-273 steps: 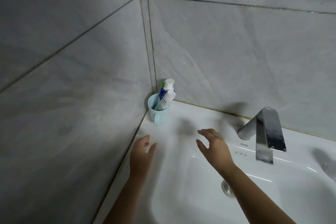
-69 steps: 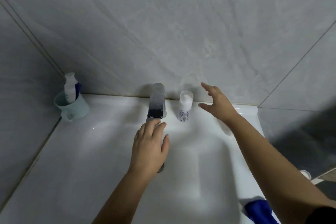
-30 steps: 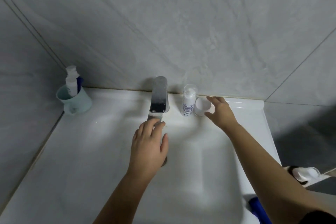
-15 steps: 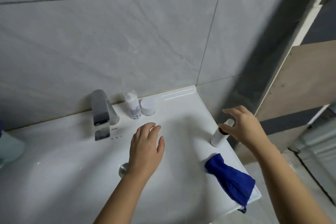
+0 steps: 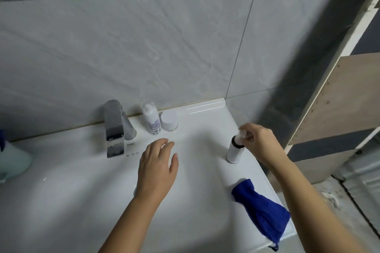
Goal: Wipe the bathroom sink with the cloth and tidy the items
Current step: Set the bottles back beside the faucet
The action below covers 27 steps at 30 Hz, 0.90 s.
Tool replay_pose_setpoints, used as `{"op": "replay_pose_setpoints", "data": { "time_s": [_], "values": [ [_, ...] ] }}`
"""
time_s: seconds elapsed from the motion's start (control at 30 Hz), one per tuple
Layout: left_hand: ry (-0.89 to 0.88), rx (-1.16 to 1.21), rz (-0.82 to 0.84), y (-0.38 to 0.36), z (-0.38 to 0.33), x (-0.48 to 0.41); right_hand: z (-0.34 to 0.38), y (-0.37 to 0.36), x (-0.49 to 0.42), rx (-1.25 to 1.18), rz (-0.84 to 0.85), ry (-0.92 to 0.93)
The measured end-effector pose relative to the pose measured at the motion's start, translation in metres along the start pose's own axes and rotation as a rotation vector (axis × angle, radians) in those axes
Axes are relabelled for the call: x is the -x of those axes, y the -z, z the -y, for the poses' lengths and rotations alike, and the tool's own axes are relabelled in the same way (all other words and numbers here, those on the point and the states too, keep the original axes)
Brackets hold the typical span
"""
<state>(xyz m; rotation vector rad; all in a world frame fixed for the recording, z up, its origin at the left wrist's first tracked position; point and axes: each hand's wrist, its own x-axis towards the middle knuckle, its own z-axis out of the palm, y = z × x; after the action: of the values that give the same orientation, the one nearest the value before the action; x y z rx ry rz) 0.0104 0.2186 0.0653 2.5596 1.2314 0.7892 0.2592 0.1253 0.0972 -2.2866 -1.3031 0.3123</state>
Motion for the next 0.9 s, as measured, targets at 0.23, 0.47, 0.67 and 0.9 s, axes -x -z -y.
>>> {"op": "replay_pose_setpoints", "data": {
  "time_s": [0.23,0.47,0.67,0.9],
  "values": [
    [0.081,-0.078,-0.113,0.019,0.025,-0.014,0.054,-0.030,-0.067,-0.113,0.089,0.062],
    [0.116,-0.169,-0.179,0.027,0.036,-0.024,0.096,-0.054,-0.133,0.086,0.165,0.178],
    [0.121,-0.200,-0.206,0.028,0.040,-0.025,0.109,-0.060,-0.156,0.182,0.133,0.168],
    [0.114,-0.206,-0.195,0.022,0.038,-0.030,0.109,-0.061,-0.162,0.264,0.095,0.146]
  ]
}}
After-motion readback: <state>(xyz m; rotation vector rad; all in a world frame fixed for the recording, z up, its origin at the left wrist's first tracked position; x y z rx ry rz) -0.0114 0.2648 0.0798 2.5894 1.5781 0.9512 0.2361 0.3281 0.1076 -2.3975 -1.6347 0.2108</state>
